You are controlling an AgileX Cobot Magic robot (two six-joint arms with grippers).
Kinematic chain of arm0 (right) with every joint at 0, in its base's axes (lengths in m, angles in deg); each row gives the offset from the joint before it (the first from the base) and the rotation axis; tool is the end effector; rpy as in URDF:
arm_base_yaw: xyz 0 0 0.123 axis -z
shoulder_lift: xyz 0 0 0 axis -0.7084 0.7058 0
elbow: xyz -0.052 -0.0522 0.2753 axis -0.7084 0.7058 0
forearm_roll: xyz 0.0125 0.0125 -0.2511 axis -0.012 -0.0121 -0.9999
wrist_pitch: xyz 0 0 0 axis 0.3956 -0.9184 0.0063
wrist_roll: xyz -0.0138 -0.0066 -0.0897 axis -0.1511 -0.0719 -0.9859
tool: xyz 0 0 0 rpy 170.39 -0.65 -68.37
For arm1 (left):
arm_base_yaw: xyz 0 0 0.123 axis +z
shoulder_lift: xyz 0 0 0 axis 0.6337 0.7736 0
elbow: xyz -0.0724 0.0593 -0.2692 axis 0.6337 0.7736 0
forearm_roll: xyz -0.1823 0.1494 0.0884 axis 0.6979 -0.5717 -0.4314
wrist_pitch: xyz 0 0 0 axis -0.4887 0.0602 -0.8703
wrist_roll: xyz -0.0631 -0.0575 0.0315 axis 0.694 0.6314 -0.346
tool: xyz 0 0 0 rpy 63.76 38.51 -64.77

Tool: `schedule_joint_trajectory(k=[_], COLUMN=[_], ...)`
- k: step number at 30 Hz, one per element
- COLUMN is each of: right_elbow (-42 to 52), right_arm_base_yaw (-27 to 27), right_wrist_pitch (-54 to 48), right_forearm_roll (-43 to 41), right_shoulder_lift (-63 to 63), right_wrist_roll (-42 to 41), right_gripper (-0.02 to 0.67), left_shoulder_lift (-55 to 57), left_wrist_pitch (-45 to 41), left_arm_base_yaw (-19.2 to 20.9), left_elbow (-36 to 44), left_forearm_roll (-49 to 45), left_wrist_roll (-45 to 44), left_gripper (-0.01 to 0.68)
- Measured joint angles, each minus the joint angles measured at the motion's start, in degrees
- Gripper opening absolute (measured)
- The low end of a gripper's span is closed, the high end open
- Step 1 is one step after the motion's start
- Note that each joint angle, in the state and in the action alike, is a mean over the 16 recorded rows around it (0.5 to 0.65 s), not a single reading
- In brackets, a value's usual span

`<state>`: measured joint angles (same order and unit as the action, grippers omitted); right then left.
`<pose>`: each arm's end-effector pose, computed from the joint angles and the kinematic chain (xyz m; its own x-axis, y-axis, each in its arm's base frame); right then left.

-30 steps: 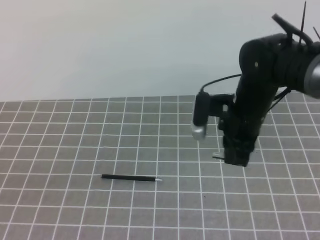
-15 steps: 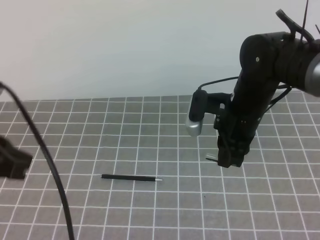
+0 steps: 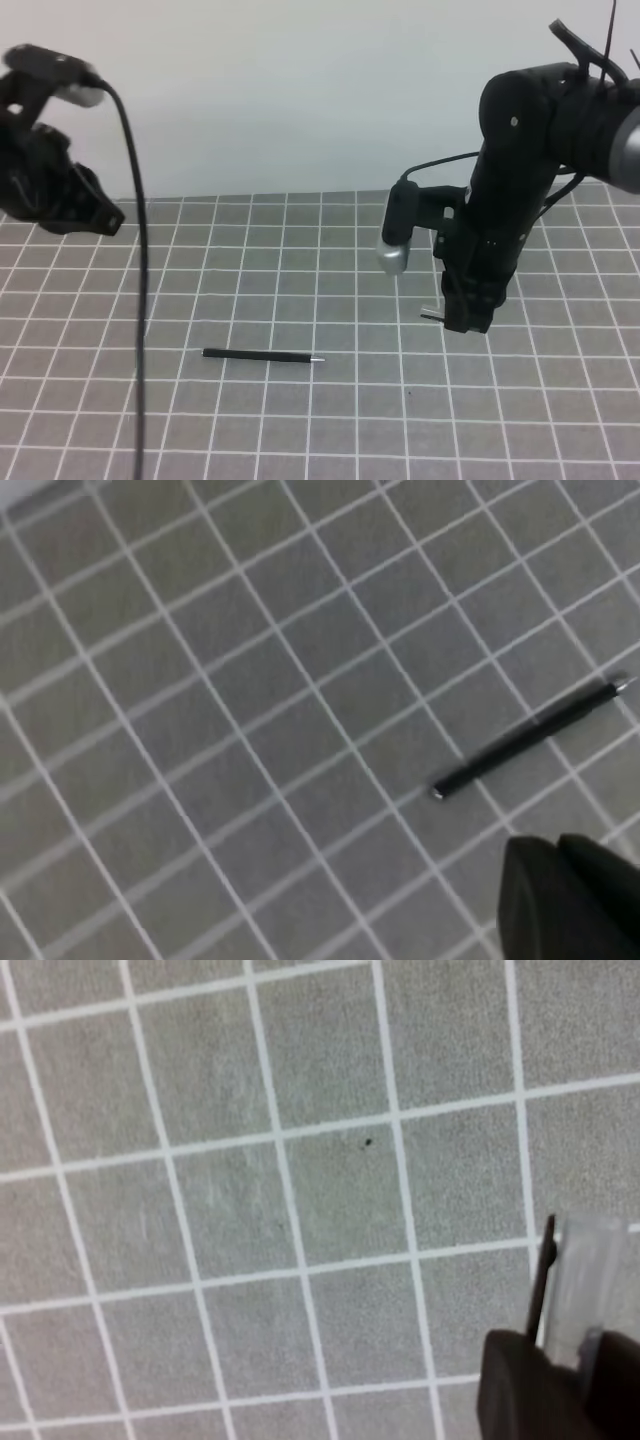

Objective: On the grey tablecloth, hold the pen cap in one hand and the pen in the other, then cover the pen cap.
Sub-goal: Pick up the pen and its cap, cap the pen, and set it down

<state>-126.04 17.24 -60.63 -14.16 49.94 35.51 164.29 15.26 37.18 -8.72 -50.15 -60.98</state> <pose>0.3665 0.2065 0.2236 -0.1998 -0.9665 -0.1613 -0.9793 0.2025 0.0000 0.3125 -0.0441 0.3527 -0.6385 0.4633 -0.6146 0.5959 0.8030 -0.0137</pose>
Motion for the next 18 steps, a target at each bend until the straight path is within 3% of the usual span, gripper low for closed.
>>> schedule_joint_trajectory(k=[12, 18], right_elbow=[0.0, 0.0], right_arm_base_yaw=[0.0, 0.0], right_wrist_pitch=[0.0, 0.0], right_forearm_roll=[-5.6, -9.3], right_shoulder_lift=[0.0, -0.1], right_wrist_roll=[7.2, 11.7], right_gripper=[0.093, 0.093], left_shoulder_lift=[8.7, 13.3], left_wrist_pitch=[1.5, 3.1], left_arm_base_yaw=[-9.8, -13.9], left_elbow=[-2.5, -2.5], left_forearm_roll=[-9.4, -15.2], left_wrist_roll=[-21.9, -25.2], left_gripper=[0.441, 0.512])
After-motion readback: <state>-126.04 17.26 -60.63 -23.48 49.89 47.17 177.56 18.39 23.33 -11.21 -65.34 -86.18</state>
